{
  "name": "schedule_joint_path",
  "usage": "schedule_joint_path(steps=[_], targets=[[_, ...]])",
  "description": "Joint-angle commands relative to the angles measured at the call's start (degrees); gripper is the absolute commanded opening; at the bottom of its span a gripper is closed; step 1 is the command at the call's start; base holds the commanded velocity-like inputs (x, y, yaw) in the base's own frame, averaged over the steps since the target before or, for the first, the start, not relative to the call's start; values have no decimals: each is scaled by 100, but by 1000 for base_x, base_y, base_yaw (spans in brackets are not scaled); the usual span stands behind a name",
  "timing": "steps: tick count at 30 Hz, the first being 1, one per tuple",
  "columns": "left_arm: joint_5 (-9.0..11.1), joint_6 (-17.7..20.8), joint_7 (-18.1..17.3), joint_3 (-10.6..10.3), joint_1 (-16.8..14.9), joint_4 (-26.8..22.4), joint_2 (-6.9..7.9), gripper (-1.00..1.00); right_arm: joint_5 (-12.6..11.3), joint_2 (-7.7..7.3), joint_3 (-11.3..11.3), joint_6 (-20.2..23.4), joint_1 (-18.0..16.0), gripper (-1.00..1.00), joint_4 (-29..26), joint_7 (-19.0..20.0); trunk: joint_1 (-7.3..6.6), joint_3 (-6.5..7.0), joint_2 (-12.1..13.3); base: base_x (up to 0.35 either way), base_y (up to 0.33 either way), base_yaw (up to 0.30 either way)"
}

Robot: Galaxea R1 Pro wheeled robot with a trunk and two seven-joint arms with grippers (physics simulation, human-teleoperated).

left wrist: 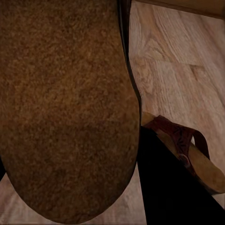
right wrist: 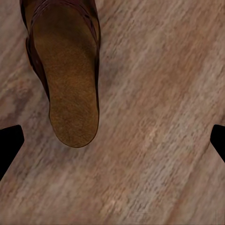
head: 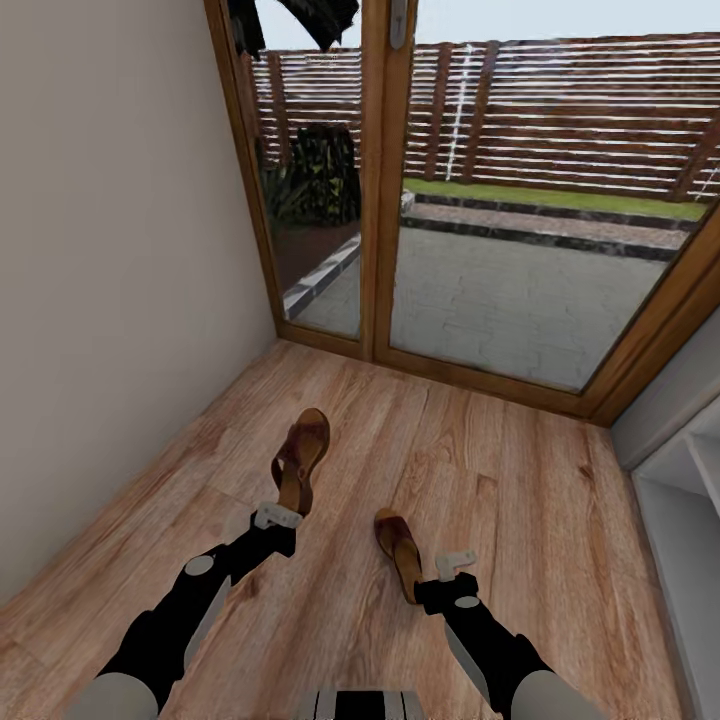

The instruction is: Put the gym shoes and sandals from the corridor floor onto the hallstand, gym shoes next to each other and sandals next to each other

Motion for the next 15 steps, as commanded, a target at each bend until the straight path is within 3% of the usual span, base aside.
schedule_joint_path(steps=[1, 15], targets=[[12, 5, 50, -16, -5, -4, 4, -100, -28, -5, 49, 39, -2, 100, -10, -43, 1, -27, -3, 0, 0, 0], [-6, 4, 254, -54, -9, -5, -7, -100, -29, -5, 32, 39, -2, 100, -45, -46, 37, -383, -22, 0, 0, 39]])
